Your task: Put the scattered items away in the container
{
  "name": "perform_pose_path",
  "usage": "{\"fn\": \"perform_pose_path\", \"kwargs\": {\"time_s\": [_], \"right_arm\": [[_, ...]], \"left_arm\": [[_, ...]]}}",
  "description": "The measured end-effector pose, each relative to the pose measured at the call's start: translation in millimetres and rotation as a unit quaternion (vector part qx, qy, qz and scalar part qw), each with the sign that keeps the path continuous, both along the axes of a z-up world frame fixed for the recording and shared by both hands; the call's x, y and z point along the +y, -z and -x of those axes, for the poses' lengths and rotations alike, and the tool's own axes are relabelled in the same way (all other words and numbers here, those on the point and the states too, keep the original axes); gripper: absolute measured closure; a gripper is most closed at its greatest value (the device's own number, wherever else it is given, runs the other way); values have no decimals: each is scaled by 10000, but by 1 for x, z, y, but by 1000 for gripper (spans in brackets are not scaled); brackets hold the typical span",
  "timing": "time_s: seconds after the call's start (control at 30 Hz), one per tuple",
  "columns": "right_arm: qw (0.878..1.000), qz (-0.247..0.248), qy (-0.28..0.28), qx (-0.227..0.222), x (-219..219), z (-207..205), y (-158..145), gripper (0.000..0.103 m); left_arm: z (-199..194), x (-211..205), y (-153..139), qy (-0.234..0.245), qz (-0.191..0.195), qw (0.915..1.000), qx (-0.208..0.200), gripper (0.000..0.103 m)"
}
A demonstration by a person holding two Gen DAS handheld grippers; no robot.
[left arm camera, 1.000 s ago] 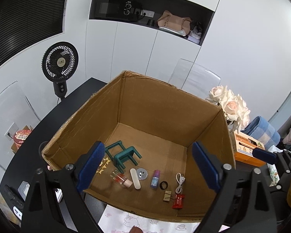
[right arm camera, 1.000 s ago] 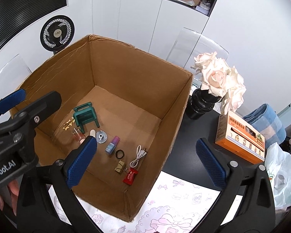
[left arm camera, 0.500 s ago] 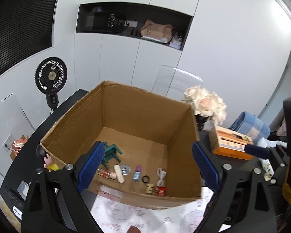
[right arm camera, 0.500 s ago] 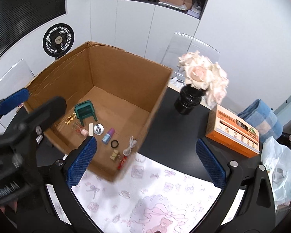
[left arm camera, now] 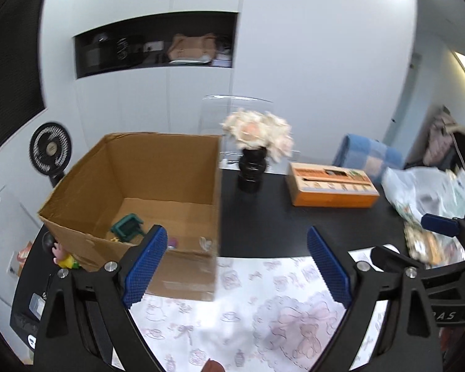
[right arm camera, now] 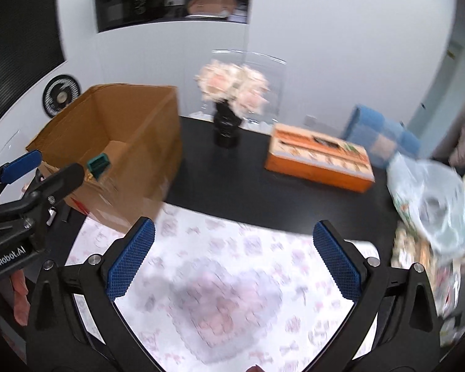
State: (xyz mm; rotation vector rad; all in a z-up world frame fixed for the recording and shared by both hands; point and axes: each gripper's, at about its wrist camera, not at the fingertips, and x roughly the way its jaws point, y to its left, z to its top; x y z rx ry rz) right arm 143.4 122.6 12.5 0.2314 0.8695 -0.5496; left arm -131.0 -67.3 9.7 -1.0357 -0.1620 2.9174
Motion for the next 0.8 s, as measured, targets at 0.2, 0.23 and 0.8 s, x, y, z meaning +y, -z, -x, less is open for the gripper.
{"fn": "perform_pose_path", "kwargs": {"time_s": [0.2,0.23,0.8], "right_arm": [[9978,-326,539,-214,-18,71,20,0],[9971,-356,617,-268,-21,79,22,0],[9920,-655,1060,-216,-22,138,65,0]], "left_arm": [[-18,56,2,587,306,9978,2,12],[-20,63,4,678,311,9972,-28,12],[-49,102,65,884,585,9927,-577,12]]}}
